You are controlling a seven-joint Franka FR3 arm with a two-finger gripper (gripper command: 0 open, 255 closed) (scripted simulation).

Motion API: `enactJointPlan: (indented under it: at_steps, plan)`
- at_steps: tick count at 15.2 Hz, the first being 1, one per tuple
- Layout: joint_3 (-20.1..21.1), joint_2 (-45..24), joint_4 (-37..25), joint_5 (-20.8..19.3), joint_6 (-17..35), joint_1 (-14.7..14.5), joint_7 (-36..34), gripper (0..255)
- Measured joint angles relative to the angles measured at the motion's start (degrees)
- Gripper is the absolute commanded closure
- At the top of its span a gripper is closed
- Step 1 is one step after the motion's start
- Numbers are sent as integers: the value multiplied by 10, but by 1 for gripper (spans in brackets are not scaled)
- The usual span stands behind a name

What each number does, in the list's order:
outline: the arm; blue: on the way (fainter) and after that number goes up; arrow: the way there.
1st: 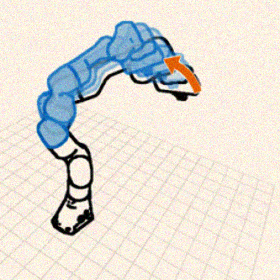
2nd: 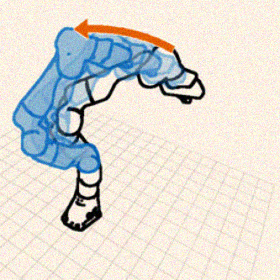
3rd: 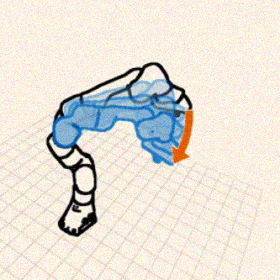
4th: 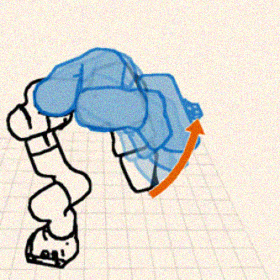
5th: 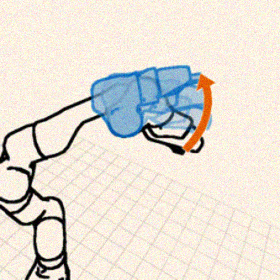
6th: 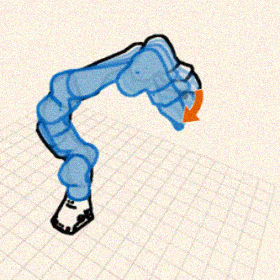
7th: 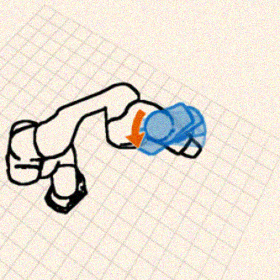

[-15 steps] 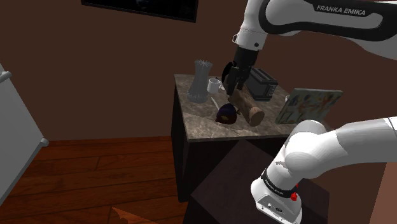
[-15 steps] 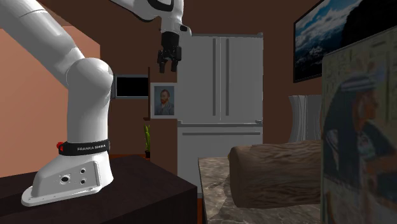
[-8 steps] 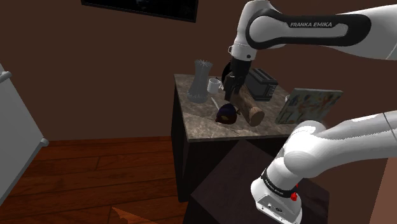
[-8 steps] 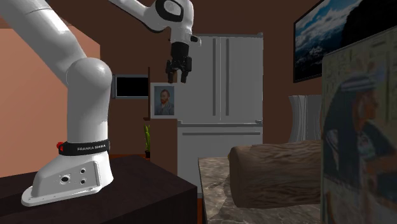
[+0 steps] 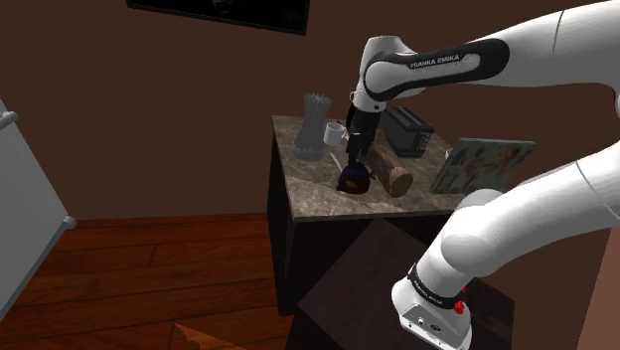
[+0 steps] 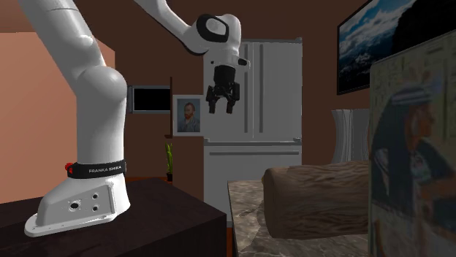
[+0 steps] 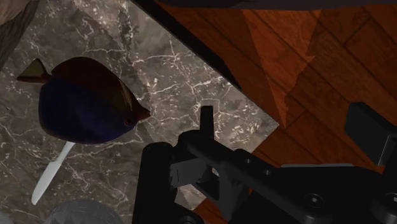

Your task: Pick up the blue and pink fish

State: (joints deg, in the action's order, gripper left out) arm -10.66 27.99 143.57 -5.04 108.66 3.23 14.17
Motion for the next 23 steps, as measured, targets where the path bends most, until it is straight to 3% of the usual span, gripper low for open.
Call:
enactJointPlan:
  at_steps: [8,15,23]
  plan:
    - [-50,-153,-27,-31,111,22,63,0]
    - [-82,-312,-93,-27,193,43,123,0]
    - [-85,-385,-111,-14,245,54,142,0]
